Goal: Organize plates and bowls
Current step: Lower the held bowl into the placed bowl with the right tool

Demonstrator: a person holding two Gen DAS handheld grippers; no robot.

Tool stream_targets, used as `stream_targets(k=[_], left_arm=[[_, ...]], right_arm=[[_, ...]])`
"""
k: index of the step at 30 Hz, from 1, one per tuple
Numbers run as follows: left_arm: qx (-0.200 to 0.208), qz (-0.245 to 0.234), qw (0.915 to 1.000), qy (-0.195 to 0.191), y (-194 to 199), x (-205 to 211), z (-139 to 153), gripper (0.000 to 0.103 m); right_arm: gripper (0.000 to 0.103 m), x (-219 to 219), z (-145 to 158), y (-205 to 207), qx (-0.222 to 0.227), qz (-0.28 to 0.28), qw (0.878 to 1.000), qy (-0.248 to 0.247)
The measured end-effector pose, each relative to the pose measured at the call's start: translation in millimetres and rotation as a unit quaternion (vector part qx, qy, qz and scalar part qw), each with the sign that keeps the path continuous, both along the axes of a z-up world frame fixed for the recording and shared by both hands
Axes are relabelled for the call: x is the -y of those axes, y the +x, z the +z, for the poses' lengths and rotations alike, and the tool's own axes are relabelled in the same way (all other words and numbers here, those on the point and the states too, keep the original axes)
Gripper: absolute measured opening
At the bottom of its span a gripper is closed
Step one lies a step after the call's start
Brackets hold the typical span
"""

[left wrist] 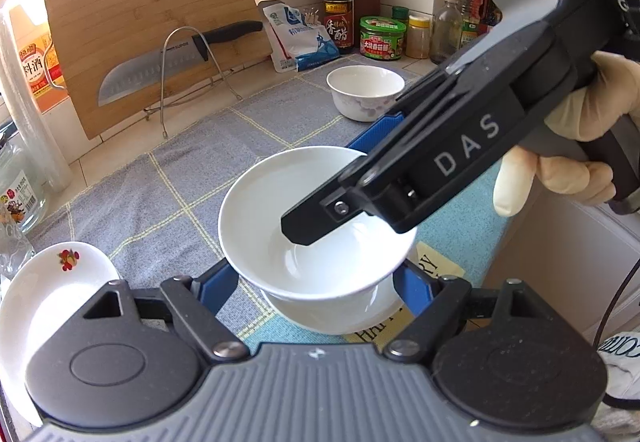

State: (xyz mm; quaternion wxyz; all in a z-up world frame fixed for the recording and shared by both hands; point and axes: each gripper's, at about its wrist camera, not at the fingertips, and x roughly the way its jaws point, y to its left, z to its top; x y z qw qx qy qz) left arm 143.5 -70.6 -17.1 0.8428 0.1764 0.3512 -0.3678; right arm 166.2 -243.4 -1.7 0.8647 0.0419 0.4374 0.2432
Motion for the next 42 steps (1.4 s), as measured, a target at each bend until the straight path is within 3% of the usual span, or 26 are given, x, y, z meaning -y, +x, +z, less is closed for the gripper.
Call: stream_targets(k=[15, 42], left_arm=[[-0.019, -0.024, 0.9995, 0.004, -2, 7, -12, 0.084], [-0.025, -0.018, 0.9995, 0.001, 0, 8, -17, 0.085]], right_arm=[[0.08, 8, -15, -7, -0.019, -0.027, 0.999, 0.002], [0.08, 4, -20, -4, -0.019, -0.024, 0.999, -0.01]])
